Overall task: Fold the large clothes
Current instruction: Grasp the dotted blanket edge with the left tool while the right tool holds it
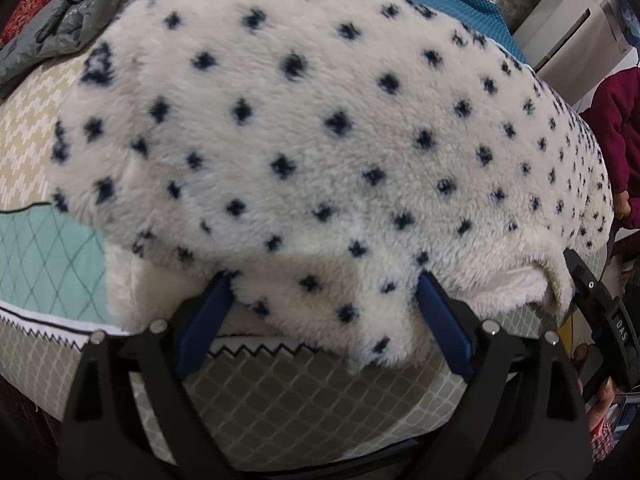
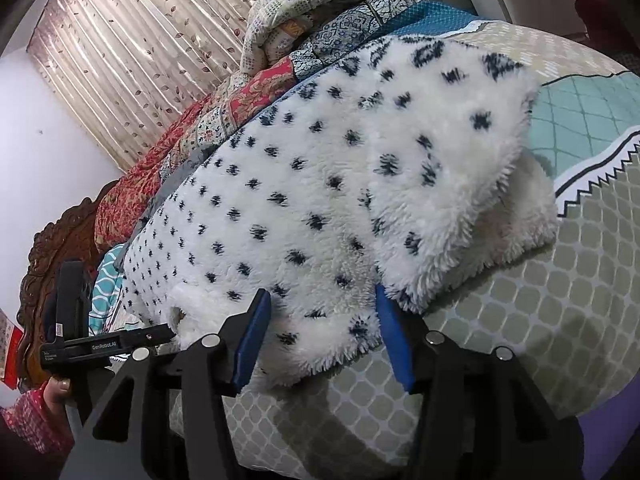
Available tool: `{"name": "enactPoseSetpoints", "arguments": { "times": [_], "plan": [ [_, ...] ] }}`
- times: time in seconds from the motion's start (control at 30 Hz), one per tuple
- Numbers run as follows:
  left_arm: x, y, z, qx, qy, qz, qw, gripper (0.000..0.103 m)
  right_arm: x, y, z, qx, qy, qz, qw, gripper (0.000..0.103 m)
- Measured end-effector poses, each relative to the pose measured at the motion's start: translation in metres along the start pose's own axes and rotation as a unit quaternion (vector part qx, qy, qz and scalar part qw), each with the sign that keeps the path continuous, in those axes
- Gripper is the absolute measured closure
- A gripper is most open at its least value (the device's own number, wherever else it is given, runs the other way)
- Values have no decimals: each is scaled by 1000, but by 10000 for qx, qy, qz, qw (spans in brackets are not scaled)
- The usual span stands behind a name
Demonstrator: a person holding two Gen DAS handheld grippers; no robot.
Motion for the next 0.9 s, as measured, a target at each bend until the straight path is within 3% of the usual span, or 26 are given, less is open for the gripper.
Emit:
{"name": "enactPoseSetpoints", "arguments": {
  "times": [0.33,0.43,0.9],
  "plan": [
    [0,-1,1,266,20,15,9996,11,-2,3,6,27,98,-6,9999,61],
    [3,1,4,289,-8,-61,9996,6,-3,4,7,-16,92,-17,10000,61],
    [5,-1,10,448,31,-21,9990,6,0,7,9,6,107,-33,9999,60]
  ]
}}
Point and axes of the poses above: each gripper's, at about its wrist camera, not at the fingertips, and x roughly the way its jaws point, z to its right, y to its top, the point moved 1 cm from there along x, roughly the way its jaws point, and after that the axes turned 1 degree about -y, right-handed, at the moved point
